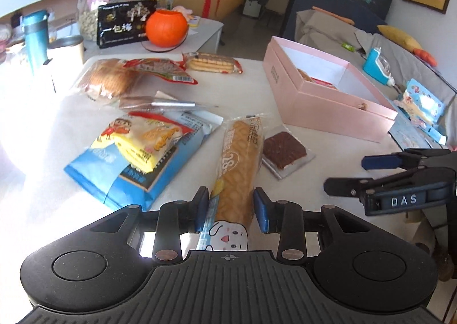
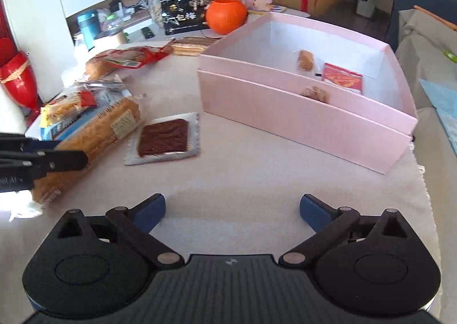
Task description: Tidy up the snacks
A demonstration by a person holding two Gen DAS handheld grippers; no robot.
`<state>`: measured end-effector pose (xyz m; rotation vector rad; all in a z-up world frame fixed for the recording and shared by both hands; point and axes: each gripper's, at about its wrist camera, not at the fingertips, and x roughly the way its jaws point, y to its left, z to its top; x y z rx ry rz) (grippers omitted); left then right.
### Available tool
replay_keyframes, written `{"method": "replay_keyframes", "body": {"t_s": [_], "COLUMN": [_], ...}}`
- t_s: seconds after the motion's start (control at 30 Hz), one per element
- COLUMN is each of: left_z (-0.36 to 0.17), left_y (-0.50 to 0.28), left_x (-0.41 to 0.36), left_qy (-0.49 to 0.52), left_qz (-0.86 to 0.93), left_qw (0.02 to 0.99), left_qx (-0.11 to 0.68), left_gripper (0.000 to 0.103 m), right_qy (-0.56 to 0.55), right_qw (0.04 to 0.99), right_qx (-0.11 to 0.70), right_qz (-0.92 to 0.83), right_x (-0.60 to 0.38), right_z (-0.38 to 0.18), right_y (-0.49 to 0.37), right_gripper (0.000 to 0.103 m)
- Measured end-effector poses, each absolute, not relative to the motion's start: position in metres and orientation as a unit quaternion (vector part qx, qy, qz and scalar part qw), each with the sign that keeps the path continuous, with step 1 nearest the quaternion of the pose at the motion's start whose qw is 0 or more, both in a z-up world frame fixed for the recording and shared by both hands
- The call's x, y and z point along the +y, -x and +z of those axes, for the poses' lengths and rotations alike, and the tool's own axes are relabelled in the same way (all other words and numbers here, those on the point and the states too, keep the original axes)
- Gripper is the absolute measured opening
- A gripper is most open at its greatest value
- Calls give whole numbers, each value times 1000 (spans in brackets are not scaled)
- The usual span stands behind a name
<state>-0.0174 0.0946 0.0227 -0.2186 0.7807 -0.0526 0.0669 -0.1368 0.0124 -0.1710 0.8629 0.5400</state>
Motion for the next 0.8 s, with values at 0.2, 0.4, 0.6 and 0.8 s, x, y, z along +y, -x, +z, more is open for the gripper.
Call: {"method": "replay_keyframes", "body": {"t_s": [0.2,0.4,0.6,0.8], "left_z": [21,22,21,23], "left_y": [31,43,41,27], "left_x": [90,89,81,58], "left_qy": [95,95,98,73], "left_qz": [-34,-71,-103,-119], "left_qw": [916,910,905,907], "left_qx": [388,398,400,398], "left_gripper": [39,39,39,40], "right_qy": [78,122,172,225], "right_qw": [880,874,849,853], "right_qx": [387,374,373,363], "right_qz": [264,285,333,300], "right_x": [-90,-54,-88,-143], "right_z": [16,15,19,21], "right_y": [-72,-77,-41,-18], "right_gripper": [91,59,59,87]}}
